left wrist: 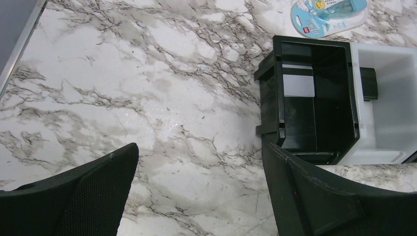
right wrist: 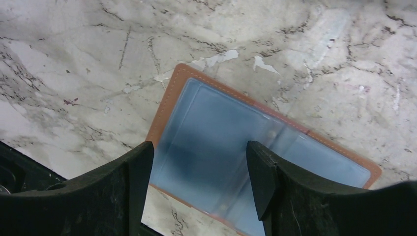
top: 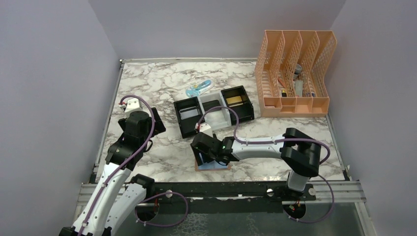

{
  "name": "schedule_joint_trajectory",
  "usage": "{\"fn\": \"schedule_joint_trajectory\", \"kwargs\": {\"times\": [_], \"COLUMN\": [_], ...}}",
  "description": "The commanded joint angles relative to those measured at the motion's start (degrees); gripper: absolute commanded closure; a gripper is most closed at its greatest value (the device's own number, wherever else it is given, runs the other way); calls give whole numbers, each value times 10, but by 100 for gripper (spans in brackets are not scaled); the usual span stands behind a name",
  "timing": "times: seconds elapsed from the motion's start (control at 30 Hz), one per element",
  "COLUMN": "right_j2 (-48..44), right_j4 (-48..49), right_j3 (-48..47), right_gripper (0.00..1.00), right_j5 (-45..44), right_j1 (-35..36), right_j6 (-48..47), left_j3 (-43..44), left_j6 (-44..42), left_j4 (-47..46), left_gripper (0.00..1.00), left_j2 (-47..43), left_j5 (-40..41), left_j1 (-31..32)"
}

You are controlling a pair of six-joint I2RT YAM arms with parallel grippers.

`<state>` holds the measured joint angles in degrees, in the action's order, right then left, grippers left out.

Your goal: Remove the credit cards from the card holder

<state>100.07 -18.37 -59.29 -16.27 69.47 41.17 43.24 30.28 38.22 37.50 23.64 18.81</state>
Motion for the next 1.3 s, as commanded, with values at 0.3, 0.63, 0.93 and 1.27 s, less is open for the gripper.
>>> {"fn": "schedule_joint_trajectory", "kwargs": {"times": [0.3, 0.63, 0.93, 1.27], "right_j2": [110, 64, 30, -33], "right_j4": [-92, 2, 54, 108], "right_j3": [-41, 16, 39, 70], "right_gripper": [30, 58, 72, 77], "right_j5": [-88, -42, -4, 41], "right_j1": [28, 27, 17, 2], "right_j6": [51, 42, 21, -6], "left_j3": [-9, -9, -11, -11], "left_j6": [-7, -8, -9, -10], "left_j4": [-8, -9, -11, -11], "left_gripper": [1, 1, 1, 1], "left_j2": [-2, 3, 4, 3], "left_j5": [-14, -19, -24, -27], "left_j1": [-3, -3, -3, -3]}}
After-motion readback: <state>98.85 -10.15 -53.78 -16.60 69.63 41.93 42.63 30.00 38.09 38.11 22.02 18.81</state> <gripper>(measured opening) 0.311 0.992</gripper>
